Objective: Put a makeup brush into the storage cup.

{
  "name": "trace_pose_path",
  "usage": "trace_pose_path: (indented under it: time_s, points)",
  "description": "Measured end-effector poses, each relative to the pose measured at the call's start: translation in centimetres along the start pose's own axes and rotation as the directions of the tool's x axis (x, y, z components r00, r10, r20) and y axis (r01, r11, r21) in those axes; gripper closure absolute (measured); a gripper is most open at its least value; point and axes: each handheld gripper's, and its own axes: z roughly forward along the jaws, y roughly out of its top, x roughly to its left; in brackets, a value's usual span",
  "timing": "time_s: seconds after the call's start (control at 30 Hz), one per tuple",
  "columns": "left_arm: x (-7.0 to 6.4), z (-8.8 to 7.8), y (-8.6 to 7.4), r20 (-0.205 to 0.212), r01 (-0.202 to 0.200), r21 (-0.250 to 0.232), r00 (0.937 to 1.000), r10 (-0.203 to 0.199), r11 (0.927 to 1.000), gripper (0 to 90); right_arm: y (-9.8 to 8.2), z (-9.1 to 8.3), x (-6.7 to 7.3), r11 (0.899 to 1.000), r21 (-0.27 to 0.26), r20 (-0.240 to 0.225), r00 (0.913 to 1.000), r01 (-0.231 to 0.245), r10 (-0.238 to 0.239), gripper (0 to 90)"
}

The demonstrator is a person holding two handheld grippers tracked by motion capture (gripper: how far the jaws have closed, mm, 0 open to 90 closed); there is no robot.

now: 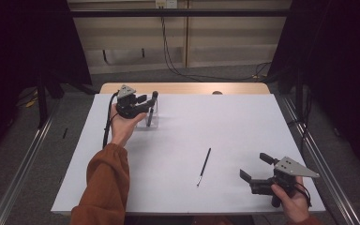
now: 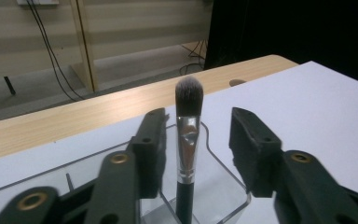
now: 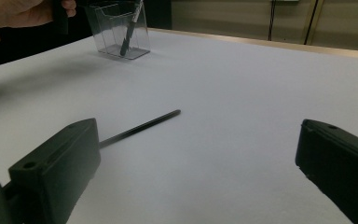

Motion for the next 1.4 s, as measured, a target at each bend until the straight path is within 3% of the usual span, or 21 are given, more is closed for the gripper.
trace_pose_path:
  time_s: [0.17,0.3,0.5,0.6,1.0,1.23,1.33,1.4]
  points:
    - [-0.1,-0.4,0.0,-0.019,-0.004,-0.004,0.9998,0.004,1.0000,30.1,0.0,0.0,0.0,1.000,0.002,0.002,1.0000,0.002,-0.002,0.0]
    - [-0.3,-0.7,0.3,-0.004,0.016,-0.008,0.9999,-0.016,0.9998,16.8,0.0,0.0,0.0,1.000,0.002,0.002,1.0000,0.001,-0.001,0.0]
    - [-0.6,-1.1,0.3,0.002,0.022,-0.010,0.9998,-0.022,0.9997,6.0,0.0,0.1,-0.1,1.000,0.002,0.003,1.0000,0.002,-0.002,0.0]
    - [-0.6,-1.5,0.4,0.015,0.039,-0.025,0.9991,-0.039,0.9989,5.4,0.0,0.1,-0.1,1.000,0.002,0.004,1.0000,0.001,-0.001,0.0]
    - [-1.3,-3.4,0.5,0.032,-0.001,-0.015,0.9995,0.001,0.9999,3.0,0.0,0.1,-0.1,1.000,0.003,0.005,1.0000,-0.001,0.001,0.0]
    - [-1.7,-4.5,-0.4,0.037,0.003,-0.017,0.9993,-0.002,0.9998,2.8,0.0,0.2,-0.1,1.000,0.004,0.004,1.0000,0.000,0.000,0.0]
    - [-1.9,-4.9,-0.8,0.038,-0.006,-0.021,0.9992,0.007,0.9998,2.9,0.0,0.1,-0.1,1.000,0.004,0.005,1.0000,0.001,-0.001,0.0]
    - [-2.1,-5.3,-1.0,0.042,-0.032,-0.033,0.9986,0.034,0.9989,2.9,0.0,0.1,-0.1,1.000,0.005,0.004,1.0000,0.002,-0.002,0.0]
